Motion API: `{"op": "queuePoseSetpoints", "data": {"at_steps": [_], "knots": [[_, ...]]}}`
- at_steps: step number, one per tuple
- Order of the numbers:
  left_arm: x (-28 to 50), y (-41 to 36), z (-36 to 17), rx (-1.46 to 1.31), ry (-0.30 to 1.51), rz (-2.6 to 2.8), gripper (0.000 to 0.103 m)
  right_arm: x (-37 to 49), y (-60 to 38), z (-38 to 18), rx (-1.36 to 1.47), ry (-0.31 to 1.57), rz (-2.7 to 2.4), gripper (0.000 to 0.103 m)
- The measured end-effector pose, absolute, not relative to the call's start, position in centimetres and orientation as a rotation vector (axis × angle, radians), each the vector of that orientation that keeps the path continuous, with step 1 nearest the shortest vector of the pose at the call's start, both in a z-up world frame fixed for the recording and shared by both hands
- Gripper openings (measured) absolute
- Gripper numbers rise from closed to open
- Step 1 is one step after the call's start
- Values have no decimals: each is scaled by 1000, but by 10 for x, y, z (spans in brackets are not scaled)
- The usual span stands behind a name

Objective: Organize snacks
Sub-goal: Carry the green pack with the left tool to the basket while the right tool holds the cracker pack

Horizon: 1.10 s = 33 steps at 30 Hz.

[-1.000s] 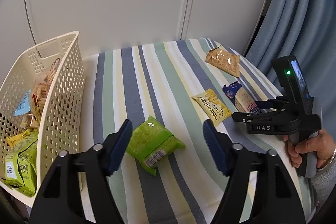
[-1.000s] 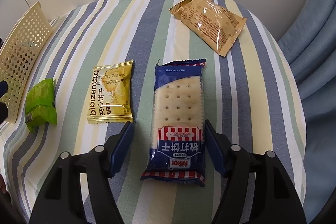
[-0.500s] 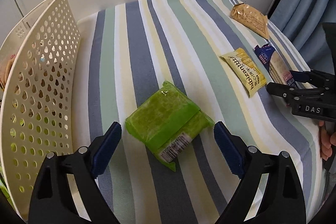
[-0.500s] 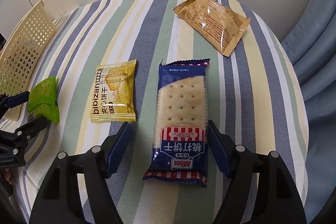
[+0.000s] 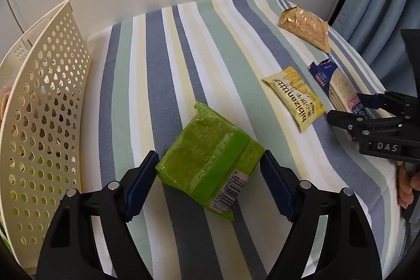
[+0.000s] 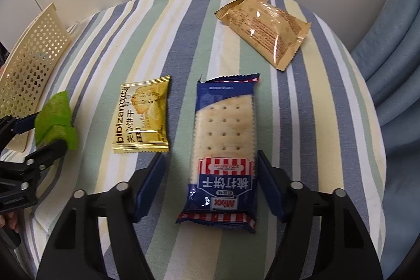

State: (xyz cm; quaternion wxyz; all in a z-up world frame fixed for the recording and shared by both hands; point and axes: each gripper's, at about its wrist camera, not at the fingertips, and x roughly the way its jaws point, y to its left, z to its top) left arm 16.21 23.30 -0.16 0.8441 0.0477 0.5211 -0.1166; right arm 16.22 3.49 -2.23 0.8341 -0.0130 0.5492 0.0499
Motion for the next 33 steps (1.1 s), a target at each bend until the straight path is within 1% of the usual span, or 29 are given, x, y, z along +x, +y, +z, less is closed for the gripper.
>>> {"op": "queuePoseSetpoints", "data": {"at_steps": [2,6,9,17,25,29,33], "knots": [[157,236,5,83,1072,-246,80,161,34,-22,-33,1156,85,57],[146,241,22,63,1009,-242,80,161,27,-21,7,1144,72,49],[136,248,39,46,953,-235,80,160,20,-20,62,1133,80,45],[107,283,81,-70,787,-189,80,153,4,-12,179,1066,105,44],[98,336,107,-117,697,-82,80,147,2,-5,205,1024,111,44],[98,370,112,-147,675,-1,80,150,-1,-7,214,1041,101,44],[99,399,106,-193,678,62,80,149,0,-8,200,1046,97,44]]}}
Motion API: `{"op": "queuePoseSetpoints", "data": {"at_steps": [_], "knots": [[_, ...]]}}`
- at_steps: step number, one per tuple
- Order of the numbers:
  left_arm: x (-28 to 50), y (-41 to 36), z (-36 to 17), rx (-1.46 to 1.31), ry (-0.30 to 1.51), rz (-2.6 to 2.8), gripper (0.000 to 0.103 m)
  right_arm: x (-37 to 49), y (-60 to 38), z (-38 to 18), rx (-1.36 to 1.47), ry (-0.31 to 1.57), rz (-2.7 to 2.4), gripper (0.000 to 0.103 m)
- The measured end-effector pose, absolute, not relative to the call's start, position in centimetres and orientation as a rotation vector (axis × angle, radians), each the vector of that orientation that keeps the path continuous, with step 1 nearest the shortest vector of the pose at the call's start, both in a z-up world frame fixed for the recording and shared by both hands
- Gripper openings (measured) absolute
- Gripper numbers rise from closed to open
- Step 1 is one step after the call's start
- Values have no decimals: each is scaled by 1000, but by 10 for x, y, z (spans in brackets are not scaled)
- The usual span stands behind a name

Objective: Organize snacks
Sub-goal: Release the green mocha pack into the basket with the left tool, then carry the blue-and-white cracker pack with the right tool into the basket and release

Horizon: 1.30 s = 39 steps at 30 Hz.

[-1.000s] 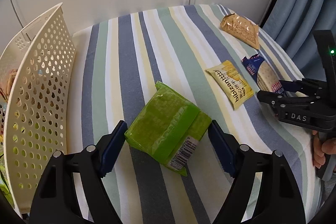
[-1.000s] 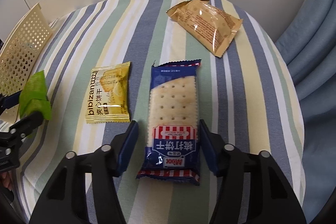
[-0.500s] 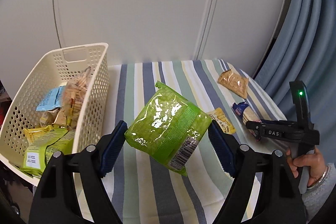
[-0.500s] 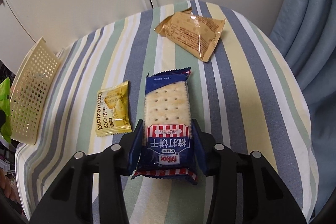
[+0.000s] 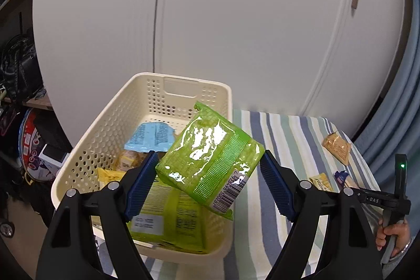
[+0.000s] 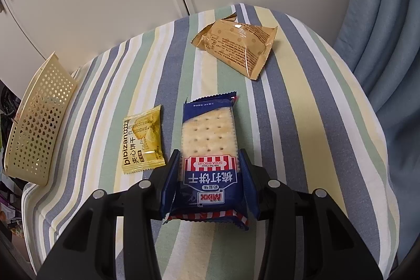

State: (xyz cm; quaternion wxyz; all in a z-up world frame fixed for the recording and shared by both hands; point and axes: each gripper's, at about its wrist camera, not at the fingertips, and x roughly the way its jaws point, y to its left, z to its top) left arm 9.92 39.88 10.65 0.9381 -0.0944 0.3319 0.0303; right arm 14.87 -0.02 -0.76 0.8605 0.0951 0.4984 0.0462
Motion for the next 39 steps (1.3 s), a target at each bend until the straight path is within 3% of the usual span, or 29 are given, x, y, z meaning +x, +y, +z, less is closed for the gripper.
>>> {"op": "queuePoseSetpoints", "data": {"at_steps": [10,15,30,34,35,39], "knots": [[105,446,89,-263,700,154,81,153,4,-11,197,1064,95,44],[103,454,82,-312,697,192,99,154,2,-12,201,1067,94,45],[90,439,87,-277,651,198,99,176,25,-23,28,1177,15,55],[87,440,89,-283,639,201,100,177,30,-22,-3,1175,0,53],[86,441,90,-288,637,206,100,176,29,-22,2,1167,-7,44],[83,448,90,-311,629,214,100,169,23,-16,49,1135,-15,44]]}}
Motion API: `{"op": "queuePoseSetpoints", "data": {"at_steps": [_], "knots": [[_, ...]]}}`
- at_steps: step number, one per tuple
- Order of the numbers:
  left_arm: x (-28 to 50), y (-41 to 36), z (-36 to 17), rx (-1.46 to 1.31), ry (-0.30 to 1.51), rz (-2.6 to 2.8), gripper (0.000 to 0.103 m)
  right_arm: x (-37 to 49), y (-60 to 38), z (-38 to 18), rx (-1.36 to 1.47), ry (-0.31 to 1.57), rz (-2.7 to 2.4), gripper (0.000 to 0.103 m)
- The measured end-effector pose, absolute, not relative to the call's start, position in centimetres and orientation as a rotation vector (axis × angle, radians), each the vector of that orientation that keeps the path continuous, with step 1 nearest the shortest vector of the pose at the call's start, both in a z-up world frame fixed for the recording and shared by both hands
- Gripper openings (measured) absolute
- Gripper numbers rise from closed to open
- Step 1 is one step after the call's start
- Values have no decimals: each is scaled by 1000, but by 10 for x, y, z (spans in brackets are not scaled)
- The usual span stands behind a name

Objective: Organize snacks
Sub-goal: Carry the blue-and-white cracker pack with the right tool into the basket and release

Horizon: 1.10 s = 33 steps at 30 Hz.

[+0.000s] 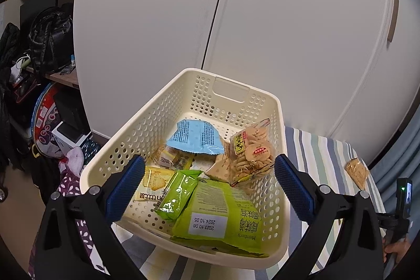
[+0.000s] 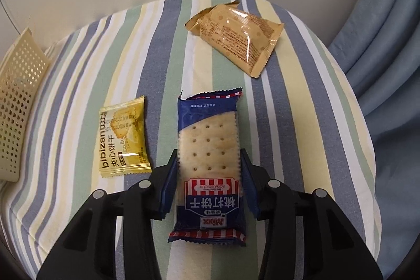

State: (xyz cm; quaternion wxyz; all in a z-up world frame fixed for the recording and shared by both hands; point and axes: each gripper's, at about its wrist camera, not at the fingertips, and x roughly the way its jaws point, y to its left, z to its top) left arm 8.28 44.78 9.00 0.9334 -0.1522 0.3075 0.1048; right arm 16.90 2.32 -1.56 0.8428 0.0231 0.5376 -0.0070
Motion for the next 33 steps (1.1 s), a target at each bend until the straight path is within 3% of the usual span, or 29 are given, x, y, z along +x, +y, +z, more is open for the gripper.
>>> {"op": "queuePoseSetpoints", "data": {"at_steps": [7,22,33], "knots": [[77,457,96,-321,603,249,100,158,43,23,120,1039,81,44],[54,491,109,-354,520,417,100,155,232,103,87,910,527,44],[38,508,116,-366,467,495,100,161,341,95,38,933,663,44]]}}
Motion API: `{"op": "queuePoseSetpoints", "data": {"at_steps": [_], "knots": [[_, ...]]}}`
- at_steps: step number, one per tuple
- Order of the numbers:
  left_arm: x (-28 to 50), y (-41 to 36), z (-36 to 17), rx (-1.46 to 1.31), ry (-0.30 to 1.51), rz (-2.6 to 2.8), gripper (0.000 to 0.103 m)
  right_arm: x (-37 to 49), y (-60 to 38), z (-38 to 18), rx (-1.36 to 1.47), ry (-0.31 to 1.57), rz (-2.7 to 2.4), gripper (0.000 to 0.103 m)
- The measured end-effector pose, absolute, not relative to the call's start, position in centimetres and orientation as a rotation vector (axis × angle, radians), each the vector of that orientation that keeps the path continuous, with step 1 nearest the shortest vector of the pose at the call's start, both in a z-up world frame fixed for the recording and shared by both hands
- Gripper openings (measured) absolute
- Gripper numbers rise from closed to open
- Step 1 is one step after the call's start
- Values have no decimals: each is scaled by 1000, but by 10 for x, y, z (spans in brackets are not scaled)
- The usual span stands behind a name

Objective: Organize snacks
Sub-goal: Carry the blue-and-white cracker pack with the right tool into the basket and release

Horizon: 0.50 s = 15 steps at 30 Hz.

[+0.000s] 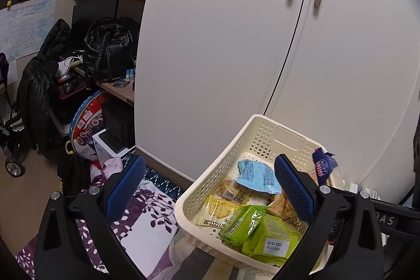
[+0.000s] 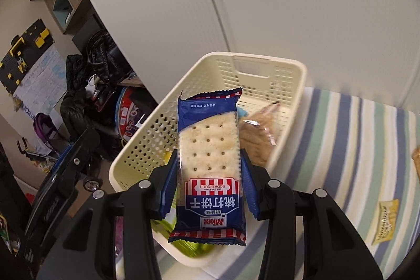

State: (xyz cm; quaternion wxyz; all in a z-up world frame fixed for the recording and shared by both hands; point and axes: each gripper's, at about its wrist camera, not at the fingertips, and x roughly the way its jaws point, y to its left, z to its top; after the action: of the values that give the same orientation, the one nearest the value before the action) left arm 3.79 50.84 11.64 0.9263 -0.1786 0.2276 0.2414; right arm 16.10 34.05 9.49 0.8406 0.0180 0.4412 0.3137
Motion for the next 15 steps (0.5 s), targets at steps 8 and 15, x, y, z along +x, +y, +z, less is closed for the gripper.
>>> {"op": "queuePoseSetpoints", "data": {"at_steps": [8,15], "knots": [[35,517,113,-416,461,497,100,167,358,89,75,937,674,51],[37,515,114,-409,464,483,100,158,333,89,65,910,636,51]]}}
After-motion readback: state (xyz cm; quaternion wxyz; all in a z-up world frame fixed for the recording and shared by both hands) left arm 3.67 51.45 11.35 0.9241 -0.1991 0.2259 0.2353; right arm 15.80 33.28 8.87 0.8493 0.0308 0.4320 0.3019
